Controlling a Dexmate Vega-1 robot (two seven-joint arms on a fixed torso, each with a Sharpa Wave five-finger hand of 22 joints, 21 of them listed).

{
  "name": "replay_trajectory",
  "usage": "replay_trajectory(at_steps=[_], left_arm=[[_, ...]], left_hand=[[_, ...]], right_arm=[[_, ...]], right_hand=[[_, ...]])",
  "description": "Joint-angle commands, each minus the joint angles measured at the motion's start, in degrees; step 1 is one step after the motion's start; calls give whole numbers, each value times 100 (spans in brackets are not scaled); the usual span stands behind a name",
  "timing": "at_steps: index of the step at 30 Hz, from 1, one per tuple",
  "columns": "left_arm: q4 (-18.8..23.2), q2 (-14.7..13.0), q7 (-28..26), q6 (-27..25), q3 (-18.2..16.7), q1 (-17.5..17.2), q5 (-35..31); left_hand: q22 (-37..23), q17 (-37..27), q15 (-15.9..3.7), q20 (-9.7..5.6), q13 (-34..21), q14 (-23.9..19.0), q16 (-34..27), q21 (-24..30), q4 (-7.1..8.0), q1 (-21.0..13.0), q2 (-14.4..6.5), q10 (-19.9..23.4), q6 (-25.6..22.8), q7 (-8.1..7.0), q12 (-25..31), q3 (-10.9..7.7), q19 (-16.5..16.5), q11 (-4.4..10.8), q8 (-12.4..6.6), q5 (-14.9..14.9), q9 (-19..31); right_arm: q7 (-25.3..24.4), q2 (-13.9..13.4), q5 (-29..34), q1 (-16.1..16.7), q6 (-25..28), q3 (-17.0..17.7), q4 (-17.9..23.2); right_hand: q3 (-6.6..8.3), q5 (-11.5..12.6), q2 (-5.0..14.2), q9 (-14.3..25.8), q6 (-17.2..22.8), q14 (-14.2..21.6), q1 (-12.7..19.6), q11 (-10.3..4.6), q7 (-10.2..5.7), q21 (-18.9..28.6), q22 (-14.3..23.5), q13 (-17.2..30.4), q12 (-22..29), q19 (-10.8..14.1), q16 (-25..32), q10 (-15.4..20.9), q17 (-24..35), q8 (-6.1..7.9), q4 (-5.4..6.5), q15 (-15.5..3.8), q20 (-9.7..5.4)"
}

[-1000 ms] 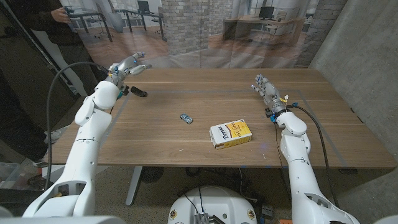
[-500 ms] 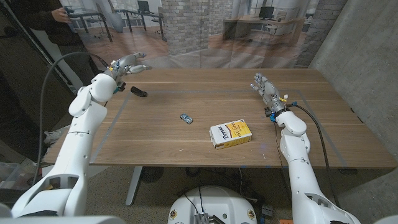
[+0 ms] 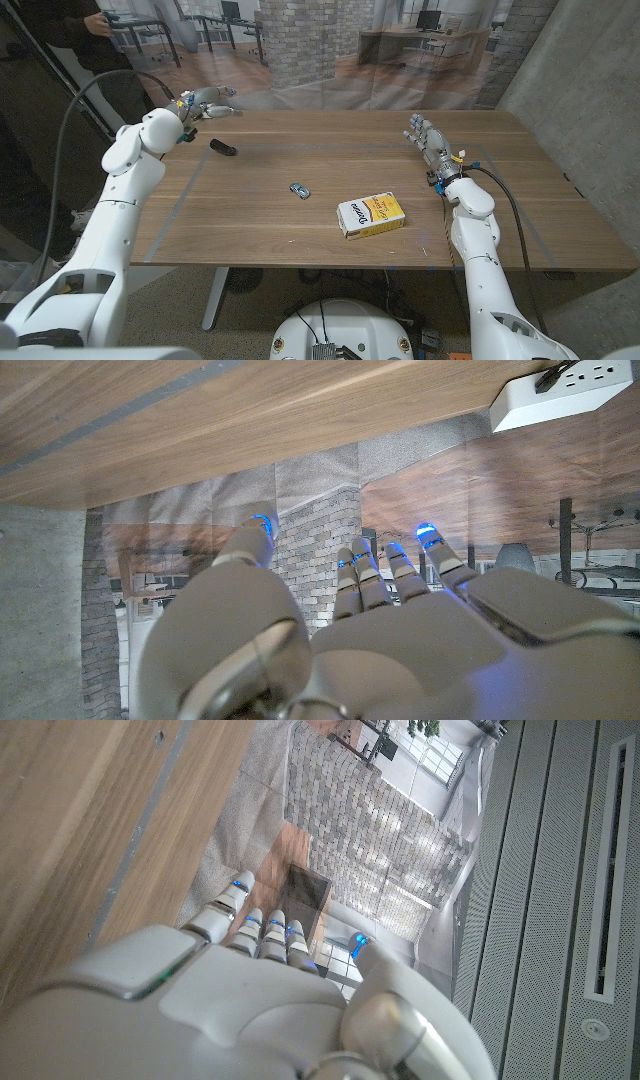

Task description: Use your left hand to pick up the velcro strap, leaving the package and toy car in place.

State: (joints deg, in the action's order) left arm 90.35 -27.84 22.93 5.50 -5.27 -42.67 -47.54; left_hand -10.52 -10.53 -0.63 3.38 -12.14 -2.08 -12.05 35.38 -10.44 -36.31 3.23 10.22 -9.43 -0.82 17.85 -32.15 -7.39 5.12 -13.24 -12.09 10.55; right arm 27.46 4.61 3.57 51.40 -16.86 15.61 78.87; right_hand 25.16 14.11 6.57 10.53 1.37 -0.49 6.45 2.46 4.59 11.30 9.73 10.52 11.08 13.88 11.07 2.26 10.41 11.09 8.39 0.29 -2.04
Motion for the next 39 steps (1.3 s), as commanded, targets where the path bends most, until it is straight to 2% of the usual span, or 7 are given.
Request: replay_trajectory(at_steps=[1, 13, 16, 23, 35, 39], left_arm=[[105, -334, 370, -104, 195, 120, -327], [79, -503, 462, -140, 314, 192, -576], [65, -562, 487, -162, 389, 228, -708], [14, -712, 443, -188, 624, 319, -1128], [-180, -860, 366, -189, 976, 481, -1665], [-361, -862, 354, -142, 1036, 582, -1681]], left_hand=[[-22, -26, -23, -5, -14, 17, 15, -10, 0, -109, 9, 76, -62, 8, 62, 14, 62, -4, -19, -41, 6], [-27, -28, -78, -63, -39, -33, 10, 0, 9, -441, 64, 232, -214, -67, 132, 53, 191, 91, -26, -108, 11], [-28, -27, -122, -112, -46, -9, 26, 2, 14, -537, 67, 265, -245, -115, 151, 63, 226, 129, -20, -123, 12], [-31, -23, -175, -121, -61, -54, 25, 15, 17, -773, 64, 319, -321, -183, 188, 81, 318, 181, -11, -152, 16], [-33, -19, -216, -140, -79, -128, 26, 29, 25, -1038, 65, 385, -416, -282, 236, 119, 414, 230, -4, -174, 20], [-34, -17, -195, -139, -85, -147, 27, 33, 32, -1114, 69, 416, -428, -284, 255, 141, 444, 239, 7, -178, 22]], right_arm=[[6, -8, -128, 100, -55, -22, 179], [-17, -5, -260, 206, -91, -13, 360], [-15, 0, -306, 238, -116, -13, 409], [-40, 15, -406, 327, -146, 0, 532], [-137, 24, -508, 465, -193, 3, 746], [-126, 22, -560, 473, -205, -5, 751]], right_hand=[[47, -9, 215, 8, 41, 40, -14, 34, 3, 35, 21, 14, 39, 62, 17, 60, 16, 38, -16, -6, -105], [57, -14, 210, 8, 83, 81, -22, 28, -9, 38, 21, 14, 40, 88, 22, 96, 15, 42, -18, -13, -107], [60, -14, 209, 8, 96, 88, -24, 23, 0, 40, 21, 14, 43, 98, 21, 111, 15, 44, -19, -5, -104], [67, -16, 207, 8, 127, 115, -28, 37, 0, 42, 21, 15, 43, 114, 24, 132, 14, 48, -20, 4, -99], [78, -18, 202, 7, 162, 148, -33, 32, 8, 45, 21, 15, 43, 142, 23, 166, 13, 48, -24, 6, -97], [80, -19, 198, 7, 175, 166, -37, 35, 19, 44, 21, 15, 42, 146, 26, 176, 13, 48, -24, 6, -94]])
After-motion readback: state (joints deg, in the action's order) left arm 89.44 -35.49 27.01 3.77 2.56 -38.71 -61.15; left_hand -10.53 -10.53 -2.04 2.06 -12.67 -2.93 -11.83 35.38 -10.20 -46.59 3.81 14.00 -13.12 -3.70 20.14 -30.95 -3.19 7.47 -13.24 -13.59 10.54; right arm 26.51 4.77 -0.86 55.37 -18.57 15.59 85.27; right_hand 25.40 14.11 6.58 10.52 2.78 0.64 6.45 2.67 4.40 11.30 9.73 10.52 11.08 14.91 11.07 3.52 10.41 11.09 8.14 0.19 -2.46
